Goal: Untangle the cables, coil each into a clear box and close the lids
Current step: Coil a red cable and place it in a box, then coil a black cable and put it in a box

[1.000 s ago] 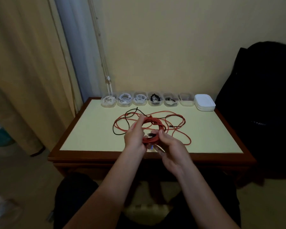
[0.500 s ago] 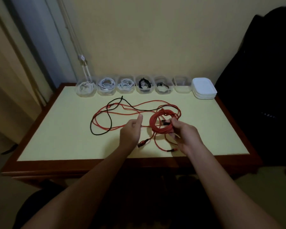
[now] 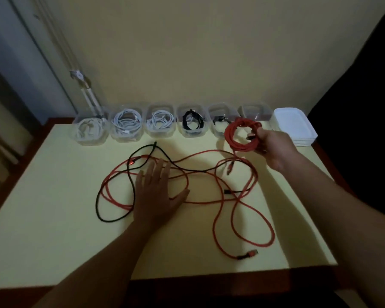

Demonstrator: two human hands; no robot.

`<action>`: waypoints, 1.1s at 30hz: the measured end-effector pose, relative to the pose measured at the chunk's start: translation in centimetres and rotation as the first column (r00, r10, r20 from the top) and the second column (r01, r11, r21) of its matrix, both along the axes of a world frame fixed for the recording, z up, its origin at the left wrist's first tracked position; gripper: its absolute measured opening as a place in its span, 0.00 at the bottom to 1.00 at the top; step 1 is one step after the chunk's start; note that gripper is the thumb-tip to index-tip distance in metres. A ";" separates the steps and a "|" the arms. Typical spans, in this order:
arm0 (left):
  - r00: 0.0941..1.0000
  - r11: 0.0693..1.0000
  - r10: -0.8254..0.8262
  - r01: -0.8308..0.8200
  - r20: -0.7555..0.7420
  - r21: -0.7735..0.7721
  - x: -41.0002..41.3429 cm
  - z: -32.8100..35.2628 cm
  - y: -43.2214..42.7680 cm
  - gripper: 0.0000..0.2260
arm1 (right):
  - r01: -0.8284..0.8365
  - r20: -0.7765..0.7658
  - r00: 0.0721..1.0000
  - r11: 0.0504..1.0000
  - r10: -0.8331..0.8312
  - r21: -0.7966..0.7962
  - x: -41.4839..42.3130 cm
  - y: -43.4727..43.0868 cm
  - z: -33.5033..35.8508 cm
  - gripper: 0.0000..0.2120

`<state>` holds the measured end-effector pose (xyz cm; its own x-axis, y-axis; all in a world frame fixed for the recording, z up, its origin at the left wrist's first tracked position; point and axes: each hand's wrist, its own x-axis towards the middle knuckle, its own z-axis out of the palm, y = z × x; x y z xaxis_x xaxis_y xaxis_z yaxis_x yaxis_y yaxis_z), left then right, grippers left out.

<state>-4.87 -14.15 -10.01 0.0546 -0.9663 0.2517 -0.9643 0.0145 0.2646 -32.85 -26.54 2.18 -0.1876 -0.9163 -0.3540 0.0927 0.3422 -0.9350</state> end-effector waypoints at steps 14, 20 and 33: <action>0.999 0.999 -0.033 0.032 0.017 0.041 0.4 -0.6 -1.0 0.40 | -0.209 -0.866 0.501 0.970 -0.003 -0.124 5.7 -17.1 -4.1 0.15; 0.999 0.997 -0.031 0.029 0.024 0.066 0.5 -0.7 -1.1 0.38 | -0.381 -0.996 -0.030 0.922 -0.087 -0.069 6.2 -17.1 -6.5 0.12; 0.999 0.995 -0.026 0.023 0.022 0.101 0.4 -0.4 -1.0 0.36 | -0.424 -0.931 -0.103 0.831 0.351 0.360 8.0 -15.9 -7.4 0.39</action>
<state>-4.47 -15.19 -10.41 0.0259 -0.9878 0.1538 -0.9699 0.0125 0.2432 -24.83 -42.46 -5.20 0.0894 -0.9801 -0.1774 -0.9960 -0.0869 -0.0218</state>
